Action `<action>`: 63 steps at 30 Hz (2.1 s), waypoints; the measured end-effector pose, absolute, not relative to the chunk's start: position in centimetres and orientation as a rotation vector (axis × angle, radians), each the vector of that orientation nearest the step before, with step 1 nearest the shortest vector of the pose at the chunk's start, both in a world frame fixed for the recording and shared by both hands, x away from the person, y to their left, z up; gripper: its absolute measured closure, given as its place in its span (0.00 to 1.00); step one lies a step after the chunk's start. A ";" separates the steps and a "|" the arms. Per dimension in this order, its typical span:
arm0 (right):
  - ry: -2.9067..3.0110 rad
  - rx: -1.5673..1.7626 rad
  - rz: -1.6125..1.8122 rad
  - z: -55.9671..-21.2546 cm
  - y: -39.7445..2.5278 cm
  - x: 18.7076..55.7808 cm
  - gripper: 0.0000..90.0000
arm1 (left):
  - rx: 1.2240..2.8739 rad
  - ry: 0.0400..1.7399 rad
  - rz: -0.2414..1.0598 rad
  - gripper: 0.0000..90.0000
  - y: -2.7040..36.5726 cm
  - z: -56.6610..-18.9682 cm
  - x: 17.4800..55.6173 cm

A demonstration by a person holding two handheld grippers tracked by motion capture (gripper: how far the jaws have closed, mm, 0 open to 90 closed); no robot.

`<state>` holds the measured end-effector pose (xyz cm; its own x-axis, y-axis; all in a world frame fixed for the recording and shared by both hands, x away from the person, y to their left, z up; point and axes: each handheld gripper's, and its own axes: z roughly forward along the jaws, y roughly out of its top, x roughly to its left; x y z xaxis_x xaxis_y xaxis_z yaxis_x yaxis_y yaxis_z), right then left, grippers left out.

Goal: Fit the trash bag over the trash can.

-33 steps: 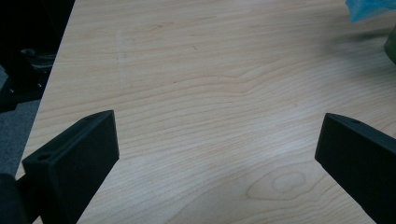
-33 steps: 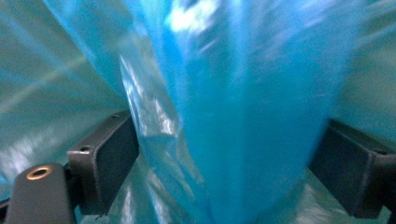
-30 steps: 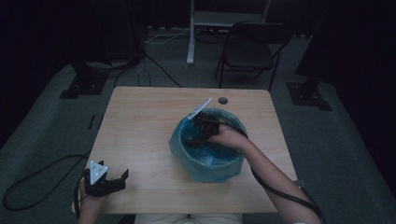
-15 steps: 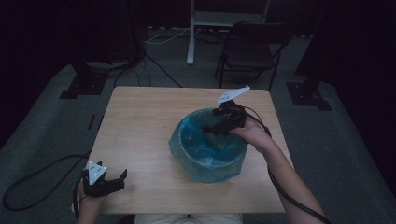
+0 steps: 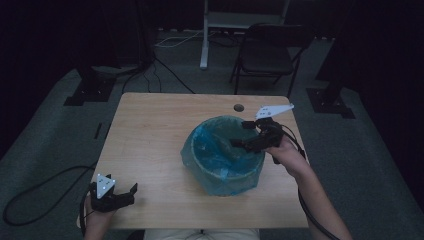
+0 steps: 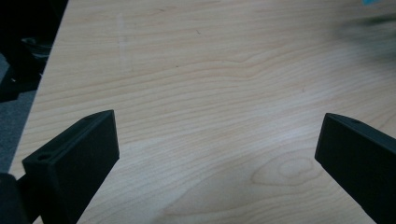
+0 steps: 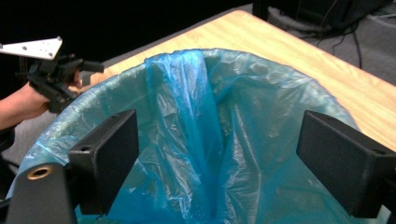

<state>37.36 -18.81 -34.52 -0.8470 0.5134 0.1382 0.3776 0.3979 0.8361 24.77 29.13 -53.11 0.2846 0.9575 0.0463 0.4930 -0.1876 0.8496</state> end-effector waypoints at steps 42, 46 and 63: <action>1.927 1.317 1.457 -47.2 -32.1 32.7 0.14 | 1.805 1.334 0.771 0.00 29.3 -53.5 24.2; 1.930 1.350 1.428 -49.1 -32.8 32.2 0.14 | 1.812 1.332 0.773 0.00 29.3 -53.6 24.2; 1.907 1.518 1.339 -54.0 -36.2 28.0 0.14 | 1.825 1.315 0.782 0.00 29.1 -53.6 24.1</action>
<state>28.02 -36.24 -53.99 -0.3590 0.8944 0.2668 0.5548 -0.0253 0.8316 24.13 29.09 -53.60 0.2882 0.9561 0.0536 0.5033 -0.1989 0.8409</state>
